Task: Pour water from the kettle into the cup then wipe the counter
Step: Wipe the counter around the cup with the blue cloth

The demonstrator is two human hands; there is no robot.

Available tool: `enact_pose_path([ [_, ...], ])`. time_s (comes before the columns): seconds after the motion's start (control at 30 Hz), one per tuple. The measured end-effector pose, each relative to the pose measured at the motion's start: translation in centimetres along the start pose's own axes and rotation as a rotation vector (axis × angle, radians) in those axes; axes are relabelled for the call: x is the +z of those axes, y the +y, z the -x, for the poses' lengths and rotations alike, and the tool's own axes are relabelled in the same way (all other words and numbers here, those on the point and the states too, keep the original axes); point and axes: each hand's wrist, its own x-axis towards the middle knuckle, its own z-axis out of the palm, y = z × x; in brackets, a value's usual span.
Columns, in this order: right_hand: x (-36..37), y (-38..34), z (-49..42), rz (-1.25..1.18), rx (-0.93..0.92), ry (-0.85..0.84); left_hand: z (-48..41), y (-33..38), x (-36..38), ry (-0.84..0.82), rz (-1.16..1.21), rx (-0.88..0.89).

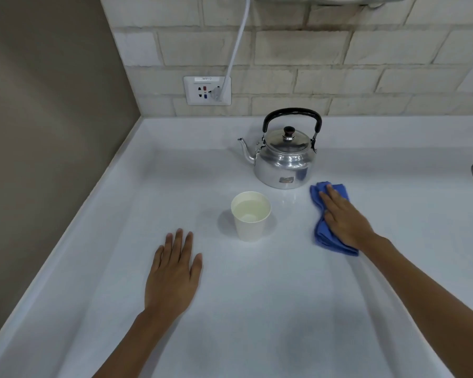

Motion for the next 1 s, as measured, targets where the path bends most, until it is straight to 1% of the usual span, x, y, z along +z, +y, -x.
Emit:
enact_pose_path([
  [0.07, 0.3, 0.4, 0.4, -0.039, 0.095, 0.011, -0.1, 0.0, 0.0, 0.002, -0.020, 0.002],
  [0.17, 1.5, -2.3, 2.1, -0.036, 0.112, 0.044, -0.1, 0.1, 0.2, 0.003, -0.036, 0.008],
  [0.27, 2.9, -7.1, 5.2, -0.047, 0.028, 0.100, -0.2, 0.1, 0.3, 0.003, -0.041, 0.020],
  [0.33, 3.8, -9.8, 7.0, -0.084, -0.057, 0.101, -0.3, 0.0, 0.4, 0.004, -0.036, 0.026],
  [0.4, 4.1, -10.6, 7.9, -0.110, -0.139, 0.073, -0.3, -0.1, 0.4, -0.007, -0.027, 0.029],
  [0.47, 3.3, -9.0, 7.9, -0.125, -0.150, 0.053, -0.2, -0.2, 0.4, -0.007, -0.009, 0.027],
  [0.5, 2.8, -7.8, 7.7, -0.128, -0.123, 0.052, -0.2, -0.2, 0.3, -0.003, -0.001, 0.026],
  [0.6, 1.6, -4.7, 7.1, -0.101, 0.049, 0.071, -0.2, -0.2, 0.4, 0.002, 0.001, 0.024],
  [0.7, 2.0, -5.1, 7.1, -0.069, 0.156, 0.092, -0.3, -0.2, 0.5, -0.001, 0.002, 0.017],
  [0.77, 2.6, -7.0, 8.0, -0.050, 0.163, 0.103, -0.3, -0.1, 0.5, 0.004, -0.006, 0.015],
  [0.87, 3.6, -11.7, 10.6, -0.094, 0.112, 0.155, -0.3, -0.1, 0.6, 0.003, -0.009, 0.004],
  [1.0, 5.2, -18.1, 12.7, -0.146, 0.006, 0.122, -0.3, -0.1, 0.4, -0.016, -0.018, 0.001],
])
